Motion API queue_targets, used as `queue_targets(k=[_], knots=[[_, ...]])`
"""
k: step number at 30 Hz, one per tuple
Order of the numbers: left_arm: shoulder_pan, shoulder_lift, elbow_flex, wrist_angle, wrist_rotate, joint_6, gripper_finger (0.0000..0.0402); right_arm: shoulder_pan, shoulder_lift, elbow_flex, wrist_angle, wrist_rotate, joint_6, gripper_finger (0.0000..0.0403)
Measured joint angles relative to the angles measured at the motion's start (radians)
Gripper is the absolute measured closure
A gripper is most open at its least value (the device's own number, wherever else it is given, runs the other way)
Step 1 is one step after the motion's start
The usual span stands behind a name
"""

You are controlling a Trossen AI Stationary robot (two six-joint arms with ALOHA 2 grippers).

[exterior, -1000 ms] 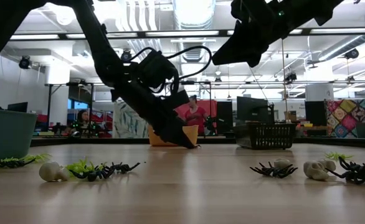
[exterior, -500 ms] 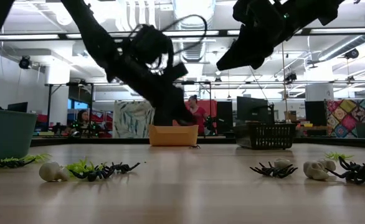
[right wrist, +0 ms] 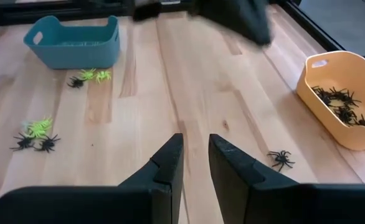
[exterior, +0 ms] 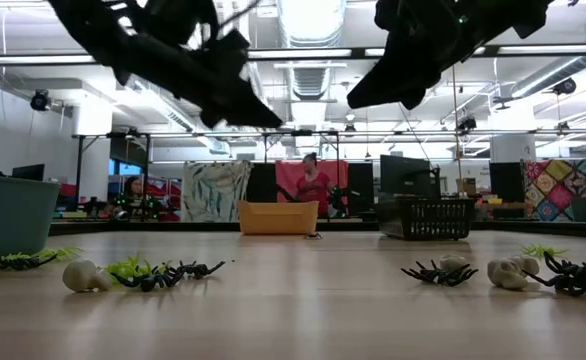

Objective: Sort Halloween decoration
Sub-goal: Put the black spider toy into the yellow bin

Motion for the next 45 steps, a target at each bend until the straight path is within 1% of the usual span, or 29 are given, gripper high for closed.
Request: queue_targets(k=[4, 9, 14, 19, 22, 23, 25, 27, 29, 30, 34, 39, 42, 45], knots=[[0.036, -0.097, -0.011, -0.055, -0.035, -0.003, 0.0401, 0.0, 0.0, 0.0, 0.005, 0.0, 0.019, 0.0335], [0.132, -0.173, -0.011, -0.15, -0.052, -0.023, 0.0401, 0.0, 0.0, 0.0, 0.006, 0.0, 0.028, 0.0335], [0.235, -0.181, -0.011, -0.201, -0.047, -0.023, 0.0401, 0.0, 0.0, 0.0, 0.006, 0.0, 0.027, 0.0335], [0.298, -0.147, -0.011, -0.198, -0.002, -0.02, 0.0401, 0.0, 0.0, 0.0, 0.005, 0.0, 0.025, 0.0335], [0.3, -0.12, -0.011, -0.194, 0.011, -0.019, 0.0401, 0.0, 0.0, 0.0, 0.005, 0.0, 0.024, 0.0335], [0.299, -0.109, -0.011, -0.191, 0.035, -0.016, 0.0401, 0.0, 0.0, 0.0, 0.005, 0.0, 0.025, 0.0335], [0.295, -0.087, -0.011, -0.177, 0.115, -0.004, 0.0401, 0.0, 0.0, 0.0, 0.007, 0.015, 0.03, 0.0335], [0.288, -0.064, -0.011, -0.153, 0.178, 0.0, 0.0401, -0.004, 0.0, 0.0, 0.02, 0.07, 0.046, 0.0335], [0.278, -0.043, -0.011, -0.134, 0.19, -0.001, 0.0401, -0.018, 0.0, 0.0, 0.023, 0.138, 0.074, 0.0335], [0.273, -0.034, -0.011, -0.128, 0.19, 0.0, 0.0401, -0.032, 0.0, 0.003, 0.014, 0.143, 0.082, 0.0335], [0.249, -0.004, -0.011, -0.087, 0.189, 0.01, 0.0401, -0.1, 0.0, 0.023, -0.016, 0.092, 0.086, 0.0342], [0.218, 0.017, -0.011, -0.052, 0.19, 0.014, 0.0401, -0.191, 0.0, 0.029, -0.051, 0.021, 0.022, 0.036], [0.186, 0.018, -0.011, -0.037, 0.19, -0.031, 0.0401, -0.251, 0.001, 0.029, -0.052, -0.04, 0.003, 0.037], [0.138, 0.01, -0.011, -0.022, 0.19, -0.091, 0.0401, -0.294, 0.022, 0.036, -0.054, -0.102, 0.022, 0.0377]])
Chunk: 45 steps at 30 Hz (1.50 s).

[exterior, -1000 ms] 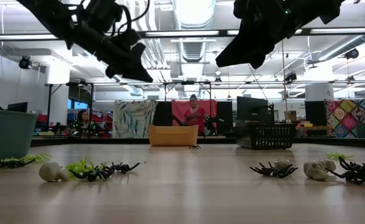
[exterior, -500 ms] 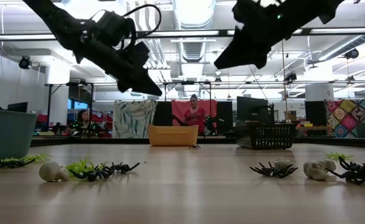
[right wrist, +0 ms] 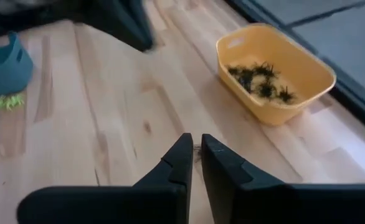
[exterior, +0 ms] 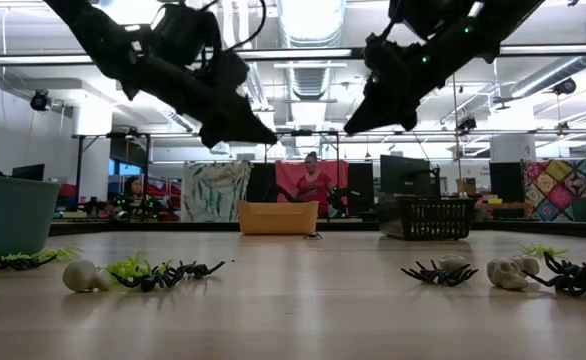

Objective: Sort Halloween decoration
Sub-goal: Put the black spider toy into the yellow bin

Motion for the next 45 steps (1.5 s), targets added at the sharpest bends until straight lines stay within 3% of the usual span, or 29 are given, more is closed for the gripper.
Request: queue_targets(k=[11, 16, 25, 33, 40, 45], knots=[[-0.206, -0.01, -0.002, -0.011, -0.034, -0.087, 0.0401, -0.006, 0.2, 0.199, -0.286, -0.029, 0.053, 0.0385], [-0.237, -0.01, -0.002, -0.033, -0.036, -0.089, 0.0401, -0.005, 0.324, 0.302, -0.388, -0.029, -0.067, 0.0379], [-0.241, -0.037, -0.003, -0.111, -0.038, -0.128, 0.0402, -0.007, 0.484, 0.432, -0.441, -0.029, -0.343, 0.0293], [-0.241, -0.108, -0.004, -0.204, -0.066, -0.071, 0.0402, -0.02, 0.579, 0.488, -0.424, -0.028, -0.365, 0.0211], [-0.241, -0.189, -0.004, -0.271, -0.161, -0.023, 0.0402, -0.055, 0.619, 0.506, -0.389, -0.027, -0.328, 0.0191], [-0.241, -0.229, -0.004, -0.28, -0.169, 0.002, 0.0402, -0.08, 0.633, 0.504, -0.358, -0.03, -0.33, 0.0192]])
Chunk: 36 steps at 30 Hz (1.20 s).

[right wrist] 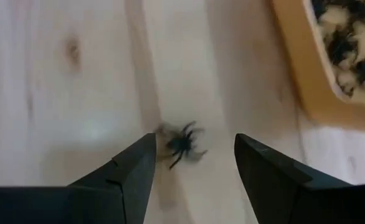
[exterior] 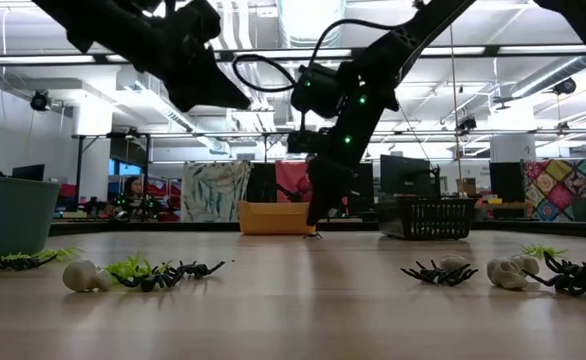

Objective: Sort Halloween decoration
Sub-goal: Put the black spider toy into the yellow bin

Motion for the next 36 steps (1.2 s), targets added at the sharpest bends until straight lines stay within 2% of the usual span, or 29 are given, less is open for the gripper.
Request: queue_targets(k=[5, 15, 26, 36], knots=[[0.0, -0.009, 0.0, -0.002, 0.0, 0.015, 0.0402, -0.007, 0.044, 0.0, 0.056, -0.027, -0.013, 0.0192], [0.0, 0.001, -0.002, 0.0, 0.0, 0.012, 0.0402, -0.013, 0.081, 0.004, 0.059, -0.049, 0.008, 0.0202], [0.0, 0.003, -0.002, -0.002, 0.0, 0.012, 0.0402, -0.024, 0.068, 0.0, 0.06, -0.106, 0.03, 0.0307], [0.0, 0.003, -0.002, -0.001, -0.001, 0.012, 0.0402, -0.024, 0.066, 0.0, 0.065, -0.107, 0.057, 0.0363]])
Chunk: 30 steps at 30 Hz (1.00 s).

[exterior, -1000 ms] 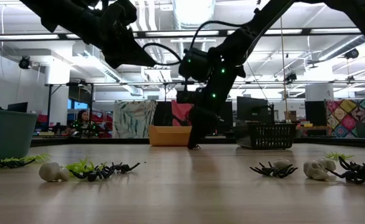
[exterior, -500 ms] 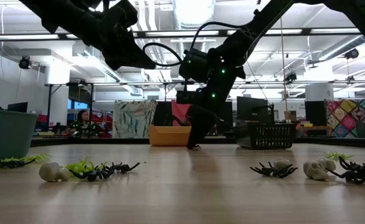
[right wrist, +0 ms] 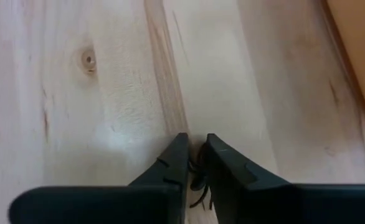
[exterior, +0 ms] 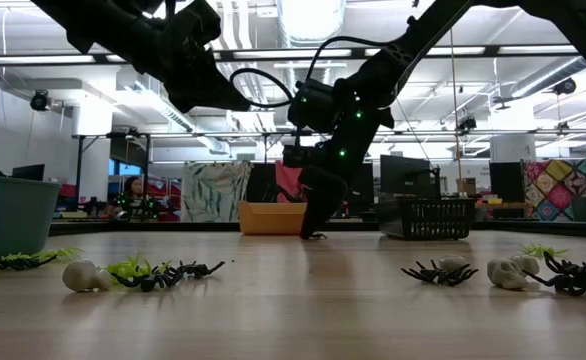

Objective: Sort Halloween decoration
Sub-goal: Put the black spider toy into the yellow bin

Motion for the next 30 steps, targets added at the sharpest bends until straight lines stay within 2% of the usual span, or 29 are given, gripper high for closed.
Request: queue_targets(k=[6, 14, 20, 27, 30], knots=[[0.0, 0.0, 0.0, 0.0, 0.0, 0.0, 0.0402, 0.0, -0.008, -0.001, 0.002, 0.008, 0.009, 0.0393], [0.0, 0.0, 0.0, 0.0, 0.0, 0.0, 0.0402, 0.002, -0.077, -0.002, 0.019, 0.007, 0.021, 0.0394], [0.0, 0.001, 0.0, 0.015, 0.0, 0.0, 0.0402, 0.001, -0.128, -0.002, 0.126, 0.007, 0.031, 0.0394], [0.0, 0.001, 0.0, 0.074, 0.0, -0.002, 0.0402, -0.049, -0.123, 0.036, 0.291, 0.167, 0.04, 0.0394], [0.0, 0.0, 0.0, 0.074, 0.0, -0.021, 0.0402, -0.087, -0.104, 0.06, 0.332, 0.175, 0.079, 0.0394]])
